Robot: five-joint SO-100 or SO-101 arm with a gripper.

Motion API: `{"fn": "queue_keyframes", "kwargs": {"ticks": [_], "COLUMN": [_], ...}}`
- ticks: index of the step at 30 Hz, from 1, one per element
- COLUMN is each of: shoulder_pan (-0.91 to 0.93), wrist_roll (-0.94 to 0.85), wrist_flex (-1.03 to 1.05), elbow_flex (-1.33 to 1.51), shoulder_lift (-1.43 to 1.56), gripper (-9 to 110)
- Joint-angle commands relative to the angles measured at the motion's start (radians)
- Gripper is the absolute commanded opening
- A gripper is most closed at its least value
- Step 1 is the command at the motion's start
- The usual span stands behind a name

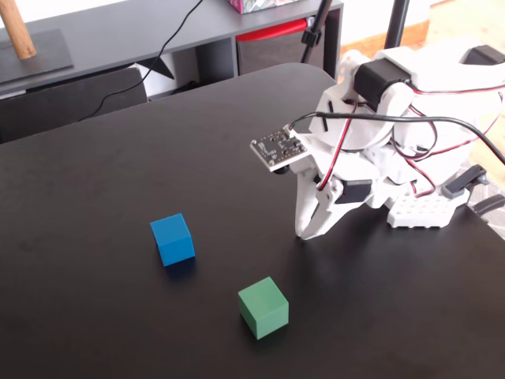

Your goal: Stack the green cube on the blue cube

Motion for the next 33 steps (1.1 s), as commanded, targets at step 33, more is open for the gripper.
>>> {"fn": "queue_keyframes", "kwargs": {"ticks": [33], "shoulder_pan": [-0.311], "wrist_roll": [0.305], "wrist_flex": [0.147], "elbow_flex": [-1.109], "shoulder_lift": [-1.023], "gripper": [0]}}
